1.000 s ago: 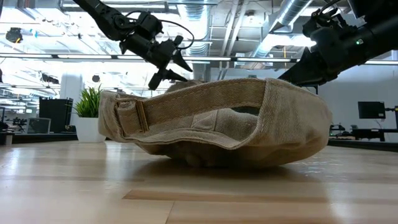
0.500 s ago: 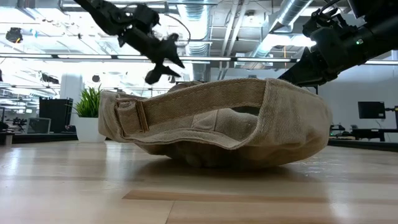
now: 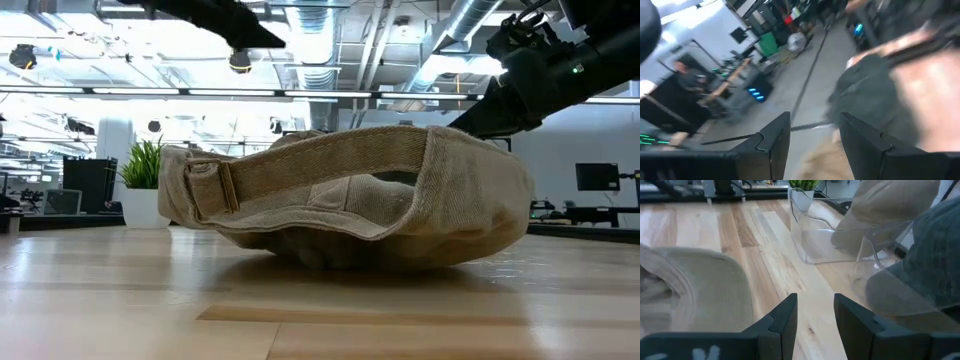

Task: Pick & Place hat
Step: Put the light brown cap into the left transparent bin

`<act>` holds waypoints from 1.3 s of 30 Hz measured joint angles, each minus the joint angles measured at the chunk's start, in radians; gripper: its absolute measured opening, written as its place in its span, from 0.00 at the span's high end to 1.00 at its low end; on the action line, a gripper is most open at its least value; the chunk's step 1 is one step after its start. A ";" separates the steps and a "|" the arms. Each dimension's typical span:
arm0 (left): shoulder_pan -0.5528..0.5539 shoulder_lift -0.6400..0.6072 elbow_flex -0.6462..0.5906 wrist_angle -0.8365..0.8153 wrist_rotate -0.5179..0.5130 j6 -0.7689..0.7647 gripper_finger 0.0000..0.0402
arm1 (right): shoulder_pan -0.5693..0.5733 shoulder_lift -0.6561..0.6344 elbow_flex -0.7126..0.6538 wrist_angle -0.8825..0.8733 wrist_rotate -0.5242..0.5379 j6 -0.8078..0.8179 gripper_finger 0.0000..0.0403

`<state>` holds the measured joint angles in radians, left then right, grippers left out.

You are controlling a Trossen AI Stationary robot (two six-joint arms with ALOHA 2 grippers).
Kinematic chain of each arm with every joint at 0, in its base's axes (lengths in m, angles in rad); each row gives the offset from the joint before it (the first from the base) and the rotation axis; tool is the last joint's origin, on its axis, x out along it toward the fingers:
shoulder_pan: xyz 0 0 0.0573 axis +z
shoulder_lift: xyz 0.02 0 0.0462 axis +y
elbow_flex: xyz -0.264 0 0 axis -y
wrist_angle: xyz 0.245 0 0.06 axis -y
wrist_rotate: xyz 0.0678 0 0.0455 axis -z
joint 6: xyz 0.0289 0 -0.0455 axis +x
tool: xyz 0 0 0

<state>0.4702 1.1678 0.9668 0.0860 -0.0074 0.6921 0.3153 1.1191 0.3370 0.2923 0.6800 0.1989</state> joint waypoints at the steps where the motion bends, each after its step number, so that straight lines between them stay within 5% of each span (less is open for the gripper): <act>1: -0.026 -0.028 -0.025 0.001 0.000 -0.049 0.59 | -0.004 0.000 0.000 0.000 -0.001 -0.023 0.71; 6: -0.182 -0.139 -0.171 -0.003 0.002 -0.191 0.59 | -0.003 0.000 0.000 0.000 -0.065 -0.079 0.71; 10: -0.318 -0.187 -0.287 -0.002 0.001 -0.261 0.59 | -0.003 0.000 0.000 0.004 -0.238 -0.218 0.71; 21: -0.621 -0.185 -0.500 0.007 0.000 -0.477 0.59 | -0.003 0.000 0.000 0.030 -0.498 -0.439 0.71; 39: -0.850 -0.151 -0.556 0.116 -0.001 -0.489 0.59 | -0.003 0.000 0.000 0.030 -0.523 -0.443 0.71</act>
<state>-0.3795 1.0173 0.4110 0.2022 -0.0082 0.2034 0.3119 1.1191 0.3370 0.3225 0.1566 -0.2440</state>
